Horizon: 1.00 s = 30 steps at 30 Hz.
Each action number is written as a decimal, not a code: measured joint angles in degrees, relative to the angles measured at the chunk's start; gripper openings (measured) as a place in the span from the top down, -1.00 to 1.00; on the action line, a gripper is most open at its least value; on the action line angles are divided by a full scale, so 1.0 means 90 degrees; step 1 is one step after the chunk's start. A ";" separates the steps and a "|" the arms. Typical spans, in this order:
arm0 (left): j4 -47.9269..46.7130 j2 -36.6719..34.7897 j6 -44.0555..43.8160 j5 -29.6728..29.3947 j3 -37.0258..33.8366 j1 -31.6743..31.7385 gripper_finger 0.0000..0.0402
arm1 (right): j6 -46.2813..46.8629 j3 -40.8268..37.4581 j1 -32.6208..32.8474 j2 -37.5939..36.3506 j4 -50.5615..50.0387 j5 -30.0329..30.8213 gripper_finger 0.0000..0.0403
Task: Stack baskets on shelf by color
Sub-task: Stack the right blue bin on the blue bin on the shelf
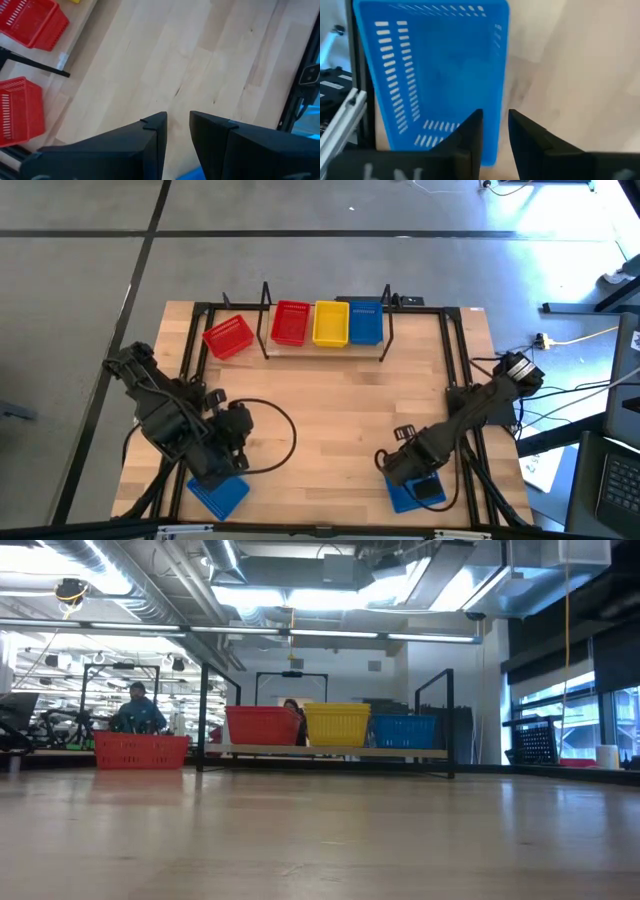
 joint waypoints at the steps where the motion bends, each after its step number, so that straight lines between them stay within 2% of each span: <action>1: 0.0000 0.0002 -0.0002 -0.0004 0.0000 0.0003 0.63 | -0.0024 -0.0117 0.0000 0.0000 0.0175 -0.0078 0.57; 10: 0.0002 0.0002 -0.0046 0.0003 0.0000 0.0001 0.63 | -0.0304 -0.0786 -0.0002 0.0000 0.0495 -0.0181 0.57; 15: 0.0002 0.0003 -0.0093 0.0003 0.0000 0.0001 0.63 | -0.0324 -0.1158 -0.0002 0.0000 0.1043 -0.0182 0.57; 22: 0.0005 0.0004 -0.0333 0.0005 0.0000 -0.0001 0.63 | 0.0241 -0.1438 -0.0005 0.0000 0.1407 -0.0125 0.57; 30: 0.0005 0.0004 -0.0333 0.0003 0.0000 0.0001 0.63 | 0.0222 -0.1906 -0.0007 0.0002 0.2257 -0.0116 0.57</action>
